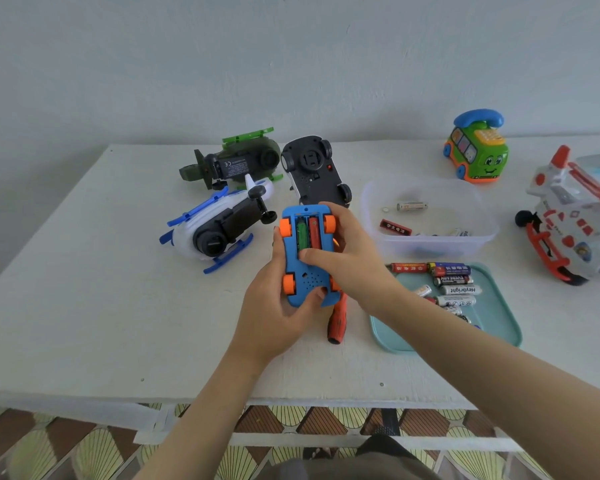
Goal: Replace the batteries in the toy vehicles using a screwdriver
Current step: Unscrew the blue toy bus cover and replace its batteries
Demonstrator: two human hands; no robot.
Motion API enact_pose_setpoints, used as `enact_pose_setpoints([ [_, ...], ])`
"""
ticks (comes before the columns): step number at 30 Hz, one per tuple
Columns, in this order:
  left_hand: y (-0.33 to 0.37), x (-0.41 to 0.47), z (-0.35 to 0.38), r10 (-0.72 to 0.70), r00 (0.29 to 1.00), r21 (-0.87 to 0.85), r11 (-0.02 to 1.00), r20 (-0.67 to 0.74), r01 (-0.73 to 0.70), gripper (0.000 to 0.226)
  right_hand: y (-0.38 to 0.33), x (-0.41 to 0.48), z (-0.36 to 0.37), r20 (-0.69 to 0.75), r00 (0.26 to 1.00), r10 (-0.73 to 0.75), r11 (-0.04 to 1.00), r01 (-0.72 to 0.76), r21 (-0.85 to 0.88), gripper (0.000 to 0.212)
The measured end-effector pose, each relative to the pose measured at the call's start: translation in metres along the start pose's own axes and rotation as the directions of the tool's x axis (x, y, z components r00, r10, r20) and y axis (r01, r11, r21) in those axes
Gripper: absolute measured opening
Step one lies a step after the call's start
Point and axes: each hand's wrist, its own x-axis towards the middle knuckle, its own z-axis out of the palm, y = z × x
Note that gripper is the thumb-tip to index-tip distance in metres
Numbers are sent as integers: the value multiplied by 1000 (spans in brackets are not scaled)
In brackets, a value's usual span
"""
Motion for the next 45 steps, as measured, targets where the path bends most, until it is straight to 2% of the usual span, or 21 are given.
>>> enact_pose_setpoints([
  [5, 0, 0, 1, -18, 1000, -15, 1000, -3, 17, 83, 0, 2, 2, -30, 999, 15, 999, -14, 47, 58],
  [9, -1, -1, -1, -24, 1000, -18, 1000, 9, 25, 96, -1, 2, 4, -7, 1000, -9, 1000, 9, 22, 59],
  [12, -4, -2, -6, 4, 1000, 38, 999, -27, -3, 99, -3, 8, -1, 167, 985, -36, 999, 35, 6, 42],
  [14, -5, -2, -9, 17, 999, 70, 997, -51, -13, 99, -6, 20, -6, 247, 969, -1, 998, -16, 65, 31],
  [16, -7, -2, -10, 6, 998, 67, 998, -61, -2, 98, -10, 30, -12, 198, 977, 76, 993, -93, 76, 33],
  [17, -7, -2, -10, -2, 998, 65, 998, -66, 7, 97, -12, 31, -15, 129, 989, 74, 997, -74, -2, 35],
  [18, -8, -2, -9, -8, 997, 70, 997, -73, 13, 97, -15, 31, -19, 58, 998, 8, 983, 3, -182, 36],
  [19, -9, -2, -9, -13, 997, 78, 997, -81, 19, 97, -15, 33, -24, 32, 994, -101, 895, 105, -433, 35],
  [20, -10, -2, -9, -17, 996, 84, 996, -89, 25, 97, -15, 32, -28, 82, 980, -182, 720, 190, -668, 33],
  [21, -11, -2, -8, -23, 995, 88, 996, -99, 31, 98, -14, 33, -29, 151, 967, -205, 520, 239, -820, 31],
  [22, -11, -2, -8, -28, 994, 87, 995, -108, 37, 98, -12, 33, -30, 195, 959, -205, 347, 257, -902, 28],
  [25, -12, -2, -7, -43, 991, 64, 997, -127, 52, 98, -1, 34, -21, 303, 932, -196, 9, 311, -950, 20],
  [26, -11, -2, -8, -45, 991, 50, 997, -129, 52, 98, 2, 35, -19, 343, 920, -188, -72, 335, -939, 17],
  [28, -10, -2, -8, -38, 991, 30, 999, -129, 43, 95, 4, 35, -16, 370, 915, -162, -142, 350, -926, 15],
  [31, -10, -1, -8, -29, 991, 16, 999, -131, 31, 93, 2, 38, -15, 365, 921, -136, -174, 340, -924, 14],
  [34, -11, -1, -8, -26, 991, 14, 1000, -128, 28, 95, -1, 37, -14, 380, 915, -136, -191, 352, -916, 32],
  [36, -11, -1, -9, -27, 992, 10, 1000, -123, 29, 96, -4, 36, -16, 371, 919, -136, -162, 348, -923, 38],
  [38, -10, -2, -9, -26, 993, 2, 1000, -118, 26, 97, -9, 35, -17, 325, 934, -147, -83, 316, -945, 36],
  [41, -10, -1, -9, -22, 994, -6, 1000, -106, 21, 98, -16, 34, -19, 208, 963, -170, 99, 227, -969, 35],
  [45, -11, -1, -9, -21, 995, -8, 1000, -97, 20, 101, -32, 28, -27, 51, 954, -297, 267, 135, -954, 18],
])
